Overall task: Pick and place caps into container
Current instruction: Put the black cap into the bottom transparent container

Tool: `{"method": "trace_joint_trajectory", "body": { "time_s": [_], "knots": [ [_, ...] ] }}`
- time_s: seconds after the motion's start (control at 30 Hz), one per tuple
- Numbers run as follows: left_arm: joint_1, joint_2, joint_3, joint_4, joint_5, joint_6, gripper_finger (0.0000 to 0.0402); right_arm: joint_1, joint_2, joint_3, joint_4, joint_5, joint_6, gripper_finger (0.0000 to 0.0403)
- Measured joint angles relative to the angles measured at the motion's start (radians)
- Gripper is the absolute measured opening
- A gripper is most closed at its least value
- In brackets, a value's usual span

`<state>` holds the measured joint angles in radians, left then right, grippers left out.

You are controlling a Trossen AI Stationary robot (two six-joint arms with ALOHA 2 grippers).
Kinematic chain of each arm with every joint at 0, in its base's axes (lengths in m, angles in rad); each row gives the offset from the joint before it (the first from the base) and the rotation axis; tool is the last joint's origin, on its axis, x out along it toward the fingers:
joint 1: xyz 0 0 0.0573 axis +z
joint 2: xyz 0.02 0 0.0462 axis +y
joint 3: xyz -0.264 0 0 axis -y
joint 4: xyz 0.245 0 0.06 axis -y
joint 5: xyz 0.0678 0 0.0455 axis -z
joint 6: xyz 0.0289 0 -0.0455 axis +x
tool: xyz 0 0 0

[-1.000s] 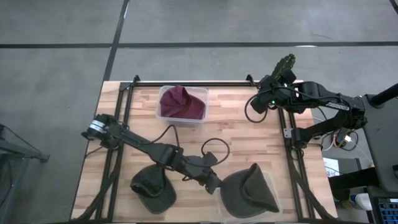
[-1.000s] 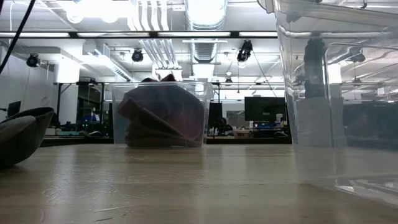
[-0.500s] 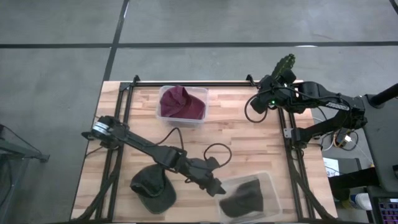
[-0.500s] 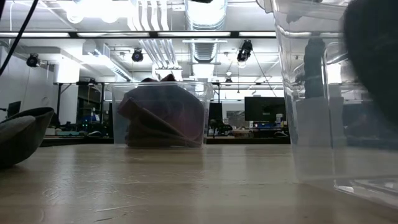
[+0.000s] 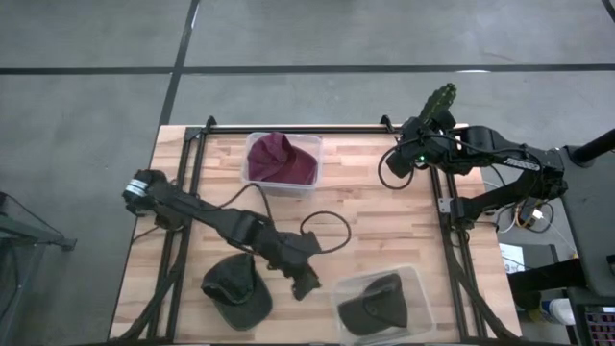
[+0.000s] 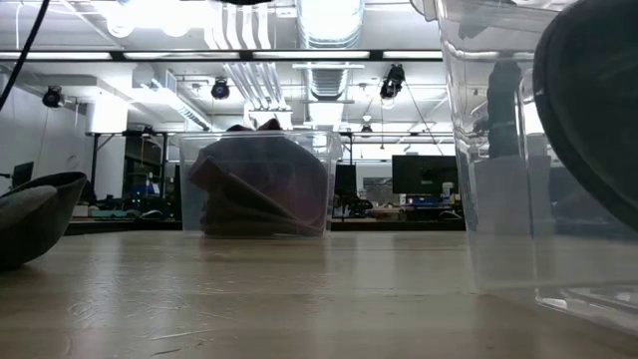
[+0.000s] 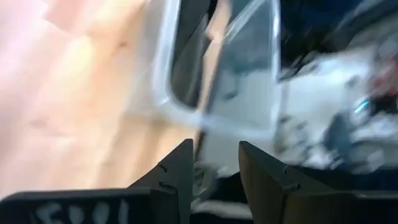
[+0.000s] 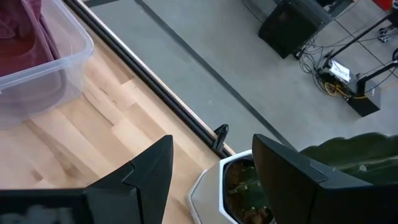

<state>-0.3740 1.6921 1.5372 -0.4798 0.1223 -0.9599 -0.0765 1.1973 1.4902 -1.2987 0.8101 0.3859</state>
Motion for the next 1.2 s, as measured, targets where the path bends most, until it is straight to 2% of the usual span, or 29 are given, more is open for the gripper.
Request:
{"method": "trace_joint_trajectory", "body": {
  "time_s": [0.23,0.4,0.7,0.9,1.2],
  "knots": [
    [-0.001,-0.055,-0.002,-0.321,0.061,0.319,0.0119,0.000,0.000,-0.002,-0.001,-0.002,0.000,0.0214],
    [-0.002,-0.038,-0.013,-0.464,0.071,0.506,0.0119,0.001,0.000,-0.002,-0.001,-0.009,0.000,0.0214],
    [-0.003,-0.020,-0.177,-0.456,0.161,0.695,0.0119,0.002,0.000,-0.002,0.000,-0.071,0.007,0.0215],
    [-0.003,-0.020,-0.297,-0.400,0.184,0.785,0.0119,0.002,0.000,-0.002,-0.001,-0.086,0.007,0.0215],
    [-0.003,-0.020,-0.360,-0.294,0.217,0.831,0.0119,0.002,0.000,-0.002,-0.001,-0.086,0.014,0.0214]
  ]
}}
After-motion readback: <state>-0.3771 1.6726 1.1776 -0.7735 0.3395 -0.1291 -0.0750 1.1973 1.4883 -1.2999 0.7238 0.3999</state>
